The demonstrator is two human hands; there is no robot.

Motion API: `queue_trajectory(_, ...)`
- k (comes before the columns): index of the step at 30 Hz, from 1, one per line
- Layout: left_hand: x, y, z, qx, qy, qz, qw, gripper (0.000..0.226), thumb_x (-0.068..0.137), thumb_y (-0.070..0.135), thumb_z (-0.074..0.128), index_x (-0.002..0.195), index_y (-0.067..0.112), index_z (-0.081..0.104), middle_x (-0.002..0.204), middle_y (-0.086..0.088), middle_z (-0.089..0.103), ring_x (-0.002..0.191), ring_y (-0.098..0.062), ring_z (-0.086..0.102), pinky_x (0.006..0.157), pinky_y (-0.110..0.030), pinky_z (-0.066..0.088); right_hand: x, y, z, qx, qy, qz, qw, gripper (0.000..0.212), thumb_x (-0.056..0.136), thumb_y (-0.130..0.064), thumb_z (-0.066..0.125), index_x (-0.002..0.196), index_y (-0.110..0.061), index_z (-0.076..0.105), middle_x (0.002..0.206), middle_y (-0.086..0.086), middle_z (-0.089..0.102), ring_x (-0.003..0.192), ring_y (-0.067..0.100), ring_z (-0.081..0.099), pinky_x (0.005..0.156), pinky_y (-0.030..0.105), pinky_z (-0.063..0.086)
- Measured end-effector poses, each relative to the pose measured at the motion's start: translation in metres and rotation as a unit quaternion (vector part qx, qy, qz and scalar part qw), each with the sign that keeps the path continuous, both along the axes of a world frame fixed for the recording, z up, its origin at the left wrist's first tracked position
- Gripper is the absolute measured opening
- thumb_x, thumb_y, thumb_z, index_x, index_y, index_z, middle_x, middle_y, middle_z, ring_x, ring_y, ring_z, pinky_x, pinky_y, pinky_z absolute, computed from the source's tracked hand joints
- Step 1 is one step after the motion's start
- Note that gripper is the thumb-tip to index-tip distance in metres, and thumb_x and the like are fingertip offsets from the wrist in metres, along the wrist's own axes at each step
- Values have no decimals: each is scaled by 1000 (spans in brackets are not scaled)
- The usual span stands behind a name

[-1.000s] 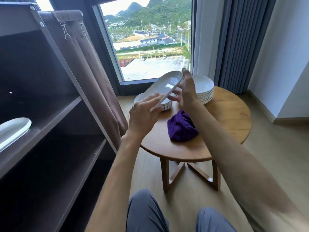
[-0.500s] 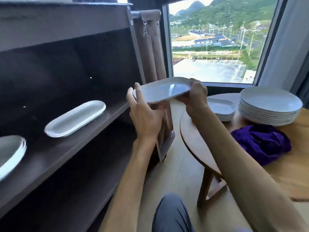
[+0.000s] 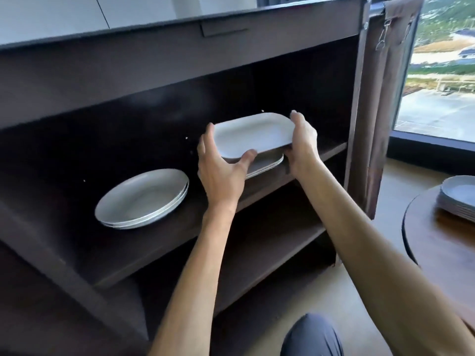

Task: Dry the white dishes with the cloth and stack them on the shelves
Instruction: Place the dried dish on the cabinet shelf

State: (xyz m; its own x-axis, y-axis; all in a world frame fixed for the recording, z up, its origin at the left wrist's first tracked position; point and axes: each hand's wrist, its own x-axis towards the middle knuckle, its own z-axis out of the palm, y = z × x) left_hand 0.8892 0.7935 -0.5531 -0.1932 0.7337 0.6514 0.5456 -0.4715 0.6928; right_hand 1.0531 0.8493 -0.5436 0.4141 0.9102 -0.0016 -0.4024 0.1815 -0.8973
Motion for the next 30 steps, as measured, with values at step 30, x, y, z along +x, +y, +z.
queue_trajectory(30,-19,38,-29,-172,96,111,974,90,69,56,88,142,15,55,128,-11,68,120,-34,61,96,-40,46,-4,43,-43,-88,-416,-58,903,36,89,-39,63,92,-6,75,79,1,65,88,27,65,78,32,52)
